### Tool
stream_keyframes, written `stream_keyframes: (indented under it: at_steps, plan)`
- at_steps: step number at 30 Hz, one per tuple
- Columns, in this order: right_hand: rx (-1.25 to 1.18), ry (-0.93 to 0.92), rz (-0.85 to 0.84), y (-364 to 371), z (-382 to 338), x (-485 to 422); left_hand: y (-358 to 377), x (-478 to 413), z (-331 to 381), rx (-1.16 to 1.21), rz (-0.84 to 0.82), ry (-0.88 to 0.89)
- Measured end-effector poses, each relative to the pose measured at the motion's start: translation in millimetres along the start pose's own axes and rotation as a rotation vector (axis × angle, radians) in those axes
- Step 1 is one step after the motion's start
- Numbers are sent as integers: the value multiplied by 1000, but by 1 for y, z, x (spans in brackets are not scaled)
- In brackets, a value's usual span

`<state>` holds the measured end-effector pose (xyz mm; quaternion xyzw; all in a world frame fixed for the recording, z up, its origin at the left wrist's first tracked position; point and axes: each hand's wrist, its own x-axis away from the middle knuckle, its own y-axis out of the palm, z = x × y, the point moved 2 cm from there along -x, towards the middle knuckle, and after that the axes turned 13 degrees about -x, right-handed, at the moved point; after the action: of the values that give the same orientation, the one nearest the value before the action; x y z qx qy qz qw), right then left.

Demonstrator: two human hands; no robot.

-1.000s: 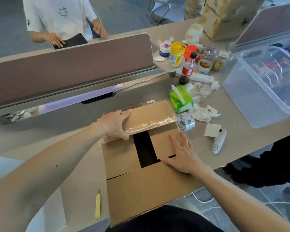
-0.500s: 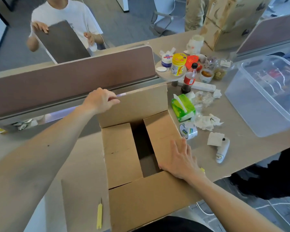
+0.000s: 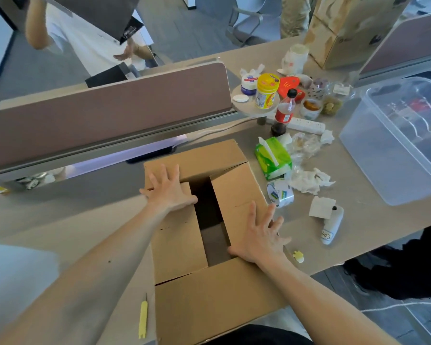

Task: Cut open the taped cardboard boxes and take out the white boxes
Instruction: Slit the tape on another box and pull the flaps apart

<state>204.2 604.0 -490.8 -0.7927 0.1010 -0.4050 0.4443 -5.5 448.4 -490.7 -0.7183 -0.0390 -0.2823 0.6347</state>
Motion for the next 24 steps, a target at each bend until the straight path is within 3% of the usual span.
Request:
stream_keyframes:
  at_steps: [4,9,15,20,24]
  plan:
    - [-56,-28,-17,-6,-1,4,-9,-4,-11,138,-28,17]
    - [-270,-160,-169,-33,15,4,-41,17,-26,633,-147,134]
    - [-750,-217,-247,-66,50,9,-61,32,-72,909,-174,163]
    - [-1385,54,-131,-70,87,1,-61,37,-118,904,-183,151]
    - [-1479,141,-57,-75,108,-8,-58,39,-145,710,-130,-7]
